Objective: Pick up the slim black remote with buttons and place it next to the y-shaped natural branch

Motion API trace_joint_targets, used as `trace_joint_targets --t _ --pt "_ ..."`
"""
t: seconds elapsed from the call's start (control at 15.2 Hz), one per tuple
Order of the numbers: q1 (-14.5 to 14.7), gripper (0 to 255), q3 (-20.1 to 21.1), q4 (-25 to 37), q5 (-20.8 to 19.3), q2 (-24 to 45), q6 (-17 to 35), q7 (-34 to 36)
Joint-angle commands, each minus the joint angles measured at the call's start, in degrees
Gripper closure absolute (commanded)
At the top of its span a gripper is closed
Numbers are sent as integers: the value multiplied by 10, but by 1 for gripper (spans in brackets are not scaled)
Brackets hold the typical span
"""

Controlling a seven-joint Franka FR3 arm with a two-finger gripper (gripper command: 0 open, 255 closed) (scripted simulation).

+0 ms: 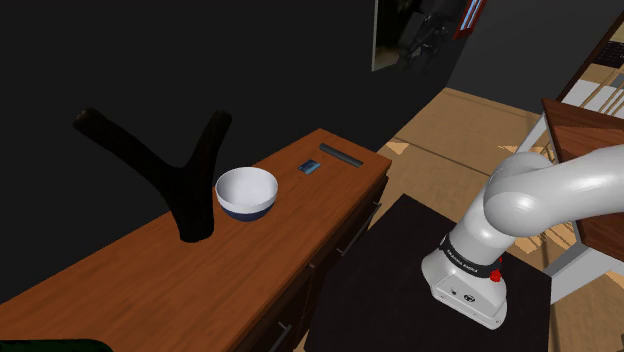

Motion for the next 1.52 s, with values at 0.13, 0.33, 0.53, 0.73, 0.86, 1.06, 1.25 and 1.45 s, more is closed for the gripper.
trace_joint_targets --t 0.13,0.33,0.53,0.73,0.86,1.06,1.25,1.45 --pt "-2 0 -9 -23 -8 13 32 -17" --pt "-4 0 -24 -53 -19 39 80 -43" --pt "-6 0 -39 -77 -29 72 130 -68" --pt "-7 0 -55 -94 -37 111 181 -93" --pt "-8 0 -66 -101 -40 142 215 -110" --pt "-8 0 -82 -107 -44 192 265 -136" --pt "-7 0 -97 -105 -43 249 313 -163" --pt "-5 0 -112 -96 -36 310 359 -192"
